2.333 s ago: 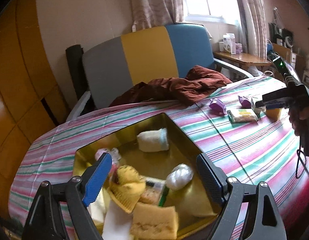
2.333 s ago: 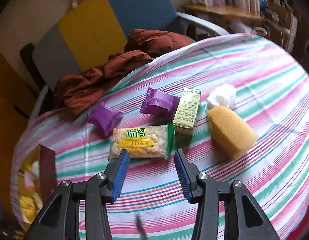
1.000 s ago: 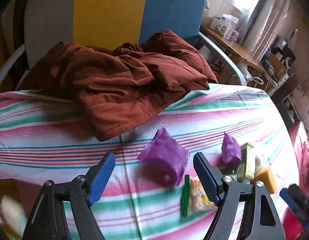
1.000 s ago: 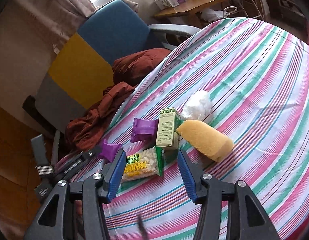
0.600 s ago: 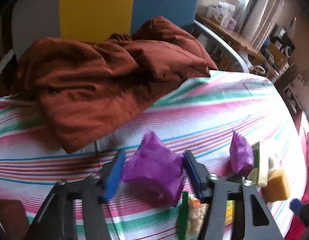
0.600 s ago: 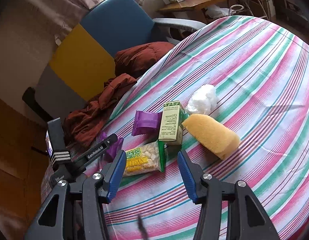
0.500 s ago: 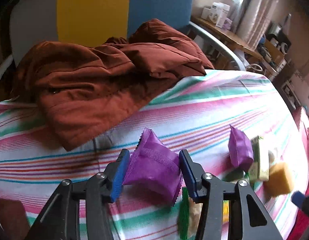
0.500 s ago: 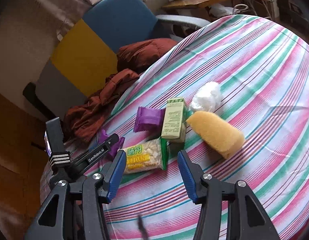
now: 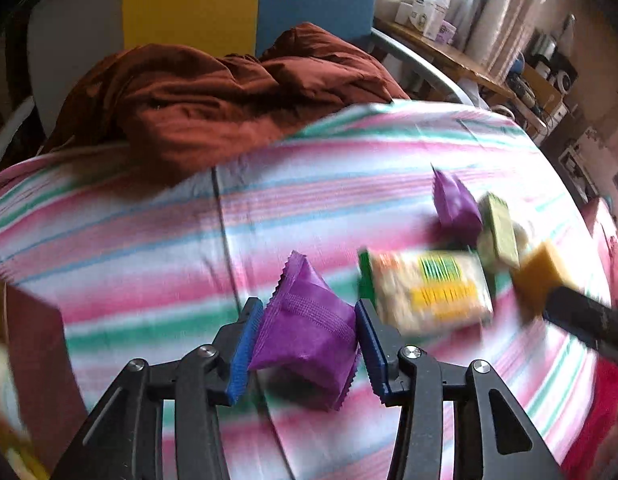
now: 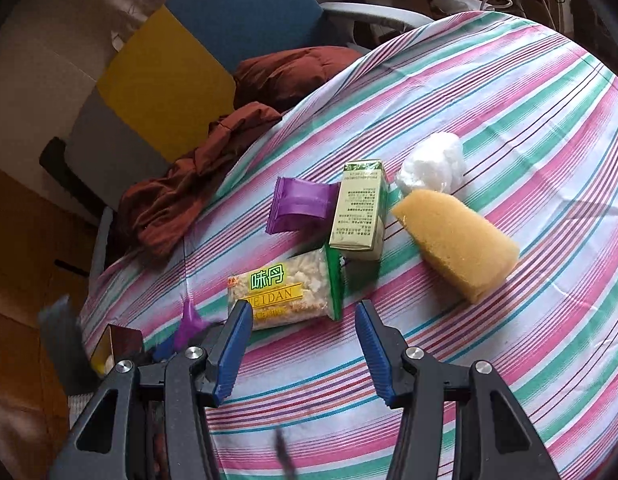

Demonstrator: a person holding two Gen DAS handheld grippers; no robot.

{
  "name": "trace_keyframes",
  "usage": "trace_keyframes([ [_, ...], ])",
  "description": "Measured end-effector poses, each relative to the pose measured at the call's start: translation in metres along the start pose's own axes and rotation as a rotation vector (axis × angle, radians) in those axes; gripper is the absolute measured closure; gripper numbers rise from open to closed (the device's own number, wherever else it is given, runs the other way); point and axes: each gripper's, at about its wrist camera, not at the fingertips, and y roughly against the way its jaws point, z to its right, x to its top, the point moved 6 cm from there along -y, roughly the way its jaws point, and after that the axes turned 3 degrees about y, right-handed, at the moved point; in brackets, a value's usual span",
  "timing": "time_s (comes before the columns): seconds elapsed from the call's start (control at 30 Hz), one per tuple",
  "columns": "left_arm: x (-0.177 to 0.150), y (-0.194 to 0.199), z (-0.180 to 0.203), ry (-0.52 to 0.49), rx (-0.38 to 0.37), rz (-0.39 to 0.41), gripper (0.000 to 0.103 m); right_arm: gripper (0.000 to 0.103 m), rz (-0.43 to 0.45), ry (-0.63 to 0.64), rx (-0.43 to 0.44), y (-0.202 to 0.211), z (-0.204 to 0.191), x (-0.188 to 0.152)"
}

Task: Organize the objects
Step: 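Grasp the purple packet with the left tool, then grasp the WEIDAN snack bag with the right tool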

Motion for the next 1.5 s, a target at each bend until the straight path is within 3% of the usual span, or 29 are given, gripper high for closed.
trace_keyframes([
  [0.17, -0.040, 0.020, 0.011, -0.014, -0.013, -0.032, 0.055, 0.049, -0.049, 0.059, 0.004, -0.009, -0.014, -0.006],
  [0.4, -0.086, 0.044, 0.021, -0.018, -0.046, -0.073, 0.055, 0.049, -0.110, 0.252, -0.038, -0.033, -0.048, 0.009],
  [0.73, -0.112, 0.059, 0.022, 0.006, -0.061, -0.056, 0.055, 0.049, -0.209, 0.326, -0.124, -0.091, -0.049, 0.027],
  [0.93, -0.114, 0.060, 0.018, 0.013, -0.074, -0.043, 0.055, 0.049, -0.286, 0.308, -0.085, -0.075, -0.039, -0.001],
  [1.13, -0.123, 0.066, 0.016, 0.007, -0.076, -0.024, 0.055, 0.041, -0.361, 0.300, -0.074, -0.050, -0.026, -0.041],
  [1.33, -0.125, 0.067, 0.020, -0.031, -0.057, 0.008, 0.053, 0.038, -0.321, 0.240, -0.011, -0.026, -0.013, -0.059],
  [1.5, -0.126, 0.065, 0.021, -0.059, -0.040, 0.041, 0.052, 0.037, -0.294, 0.244, -0.016, -0.022, -0.016, -0.054],
])
